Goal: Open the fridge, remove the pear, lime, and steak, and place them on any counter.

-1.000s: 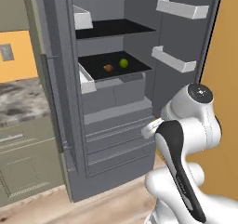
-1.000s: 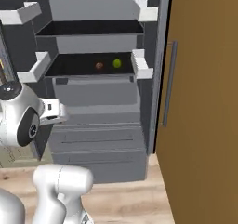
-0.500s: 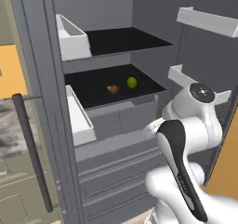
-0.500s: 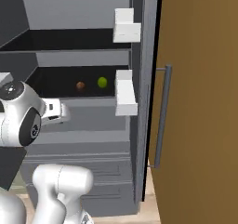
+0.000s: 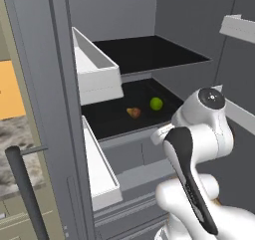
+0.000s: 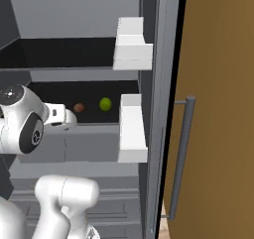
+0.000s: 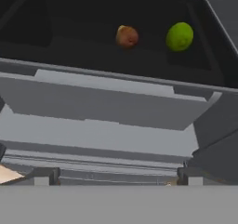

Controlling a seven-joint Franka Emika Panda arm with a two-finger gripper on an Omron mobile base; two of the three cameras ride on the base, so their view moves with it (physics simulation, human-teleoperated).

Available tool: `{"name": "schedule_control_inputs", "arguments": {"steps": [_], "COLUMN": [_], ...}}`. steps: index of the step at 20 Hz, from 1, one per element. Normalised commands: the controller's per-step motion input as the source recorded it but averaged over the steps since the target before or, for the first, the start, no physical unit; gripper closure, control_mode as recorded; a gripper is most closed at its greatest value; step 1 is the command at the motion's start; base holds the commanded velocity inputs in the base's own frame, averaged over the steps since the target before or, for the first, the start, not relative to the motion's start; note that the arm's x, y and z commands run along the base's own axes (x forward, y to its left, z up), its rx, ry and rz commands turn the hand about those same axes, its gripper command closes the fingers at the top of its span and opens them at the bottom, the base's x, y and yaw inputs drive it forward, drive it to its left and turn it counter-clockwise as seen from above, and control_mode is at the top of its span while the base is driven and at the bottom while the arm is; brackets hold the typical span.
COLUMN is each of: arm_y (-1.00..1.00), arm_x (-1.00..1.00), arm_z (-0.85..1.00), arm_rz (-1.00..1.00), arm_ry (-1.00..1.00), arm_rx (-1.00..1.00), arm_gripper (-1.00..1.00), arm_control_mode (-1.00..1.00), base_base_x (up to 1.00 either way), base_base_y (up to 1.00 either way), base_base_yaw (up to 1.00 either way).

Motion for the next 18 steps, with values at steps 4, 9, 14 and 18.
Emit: {"name": "schedule_control_inputs", "arguments": {"steps": [4,9,14,18], "arm_y": [-0.16,-0.38,-0.28,0.0], "arm_x": [0.03,0.57,0.92,1.0], "arm_z": [0.25,0.43,0.25,0.0], "arm_rz": [-0.41,-0.21,0.0,0.0], "arm_ry": [-0.19,-0.04,0.13,0.13], "arm_rx": [0.0,0.05,0.06,0.04], "arm_gripper": [-1.0,-1.0,-1.0,-1.0], "arm_control_mode": [-1.0,-1.0,-1.0,-1.0], "base_base_x": [0.0,0.0,0.0,0.0], "base_base_y": [0.0,0.0,0.0,0.0], "base_base_yaw": [0.0,0.0,0.0,0.0]}}
